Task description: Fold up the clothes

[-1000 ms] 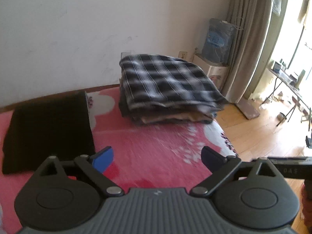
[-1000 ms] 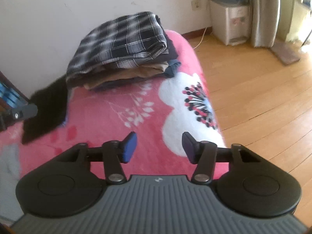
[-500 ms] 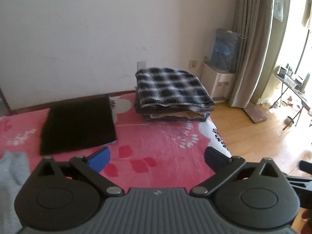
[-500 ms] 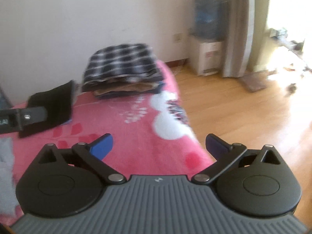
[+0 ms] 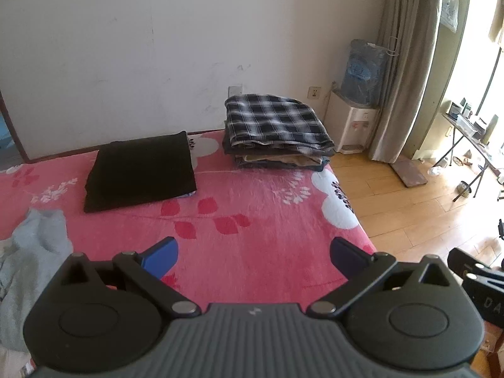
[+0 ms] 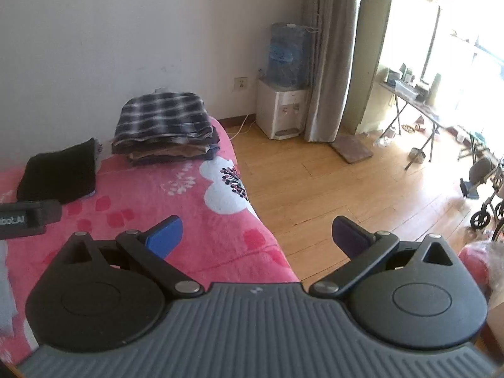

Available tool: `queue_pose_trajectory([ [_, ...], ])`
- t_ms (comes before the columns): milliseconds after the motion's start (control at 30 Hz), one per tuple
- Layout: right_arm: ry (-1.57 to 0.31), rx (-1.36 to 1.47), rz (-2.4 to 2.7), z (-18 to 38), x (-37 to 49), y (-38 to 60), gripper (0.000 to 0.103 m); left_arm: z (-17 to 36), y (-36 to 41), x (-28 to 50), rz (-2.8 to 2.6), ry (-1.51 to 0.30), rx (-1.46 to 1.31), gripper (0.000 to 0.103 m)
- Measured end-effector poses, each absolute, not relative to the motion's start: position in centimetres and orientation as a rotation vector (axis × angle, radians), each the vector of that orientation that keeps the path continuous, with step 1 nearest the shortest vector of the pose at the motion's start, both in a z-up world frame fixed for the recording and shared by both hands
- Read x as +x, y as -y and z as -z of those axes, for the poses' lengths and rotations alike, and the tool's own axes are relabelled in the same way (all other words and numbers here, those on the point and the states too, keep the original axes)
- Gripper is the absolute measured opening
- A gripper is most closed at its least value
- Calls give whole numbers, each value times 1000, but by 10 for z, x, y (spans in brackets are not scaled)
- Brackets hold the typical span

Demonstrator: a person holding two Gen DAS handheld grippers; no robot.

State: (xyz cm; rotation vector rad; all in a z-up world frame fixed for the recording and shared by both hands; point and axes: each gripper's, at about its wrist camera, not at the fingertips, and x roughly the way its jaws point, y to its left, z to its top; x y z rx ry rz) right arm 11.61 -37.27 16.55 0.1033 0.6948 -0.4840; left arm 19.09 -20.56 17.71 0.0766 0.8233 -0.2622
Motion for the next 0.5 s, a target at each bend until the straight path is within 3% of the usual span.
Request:
queue_pose_trajectory([
  [500, -708, 89, 483, -167, 106, 362, 102, -183, 216, 170, 237, -767, 140, 103],
])
